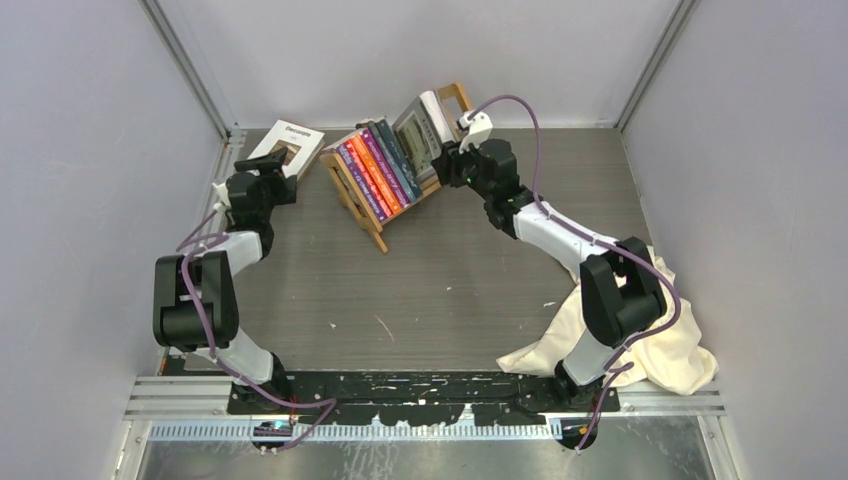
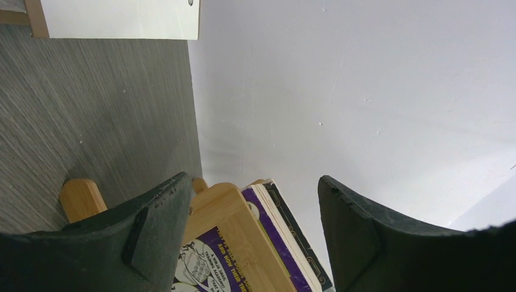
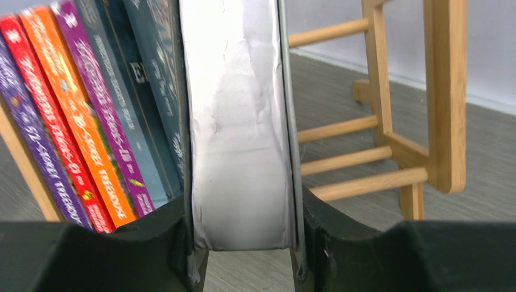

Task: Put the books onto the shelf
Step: Pick up the book from the shelf.

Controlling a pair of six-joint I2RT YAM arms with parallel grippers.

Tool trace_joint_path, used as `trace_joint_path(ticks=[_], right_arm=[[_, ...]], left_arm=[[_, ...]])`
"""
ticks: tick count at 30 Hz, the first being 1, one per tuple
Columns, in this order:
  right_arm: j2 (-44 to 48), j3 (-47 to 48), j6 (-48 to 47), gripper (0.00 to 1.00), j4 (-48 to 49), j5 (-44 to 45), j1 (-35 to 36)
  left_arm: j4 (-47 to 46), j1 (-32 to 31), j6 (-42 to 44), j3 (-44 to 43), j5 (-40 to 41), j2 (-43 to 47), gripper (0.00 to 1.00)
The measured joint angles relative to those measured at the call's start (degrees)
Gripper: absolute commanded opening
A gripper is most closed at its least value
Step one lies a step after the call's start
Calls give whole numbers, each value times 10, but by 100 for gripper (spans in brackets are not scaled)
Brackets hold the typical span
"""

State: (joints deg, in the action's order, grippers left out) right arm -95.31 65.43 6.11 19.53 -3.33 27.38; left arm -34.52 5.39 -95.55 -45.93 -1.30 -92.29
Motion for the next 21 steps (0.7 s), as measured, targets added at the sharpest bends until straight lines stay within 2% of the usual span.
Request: trace_joint_path(ticks=[12,18,21], right_arm=[[11,143,-24,31,-100,0,-2],[10,256,-52,31,-232,2,-6],[-5,342,-64,32,-314,4,-6]], left_arm=[[60,-6,16,-2,17,44,76],[90,-8,30,-17,19,53,76],[100,-9,34,-20,20,65,76]])
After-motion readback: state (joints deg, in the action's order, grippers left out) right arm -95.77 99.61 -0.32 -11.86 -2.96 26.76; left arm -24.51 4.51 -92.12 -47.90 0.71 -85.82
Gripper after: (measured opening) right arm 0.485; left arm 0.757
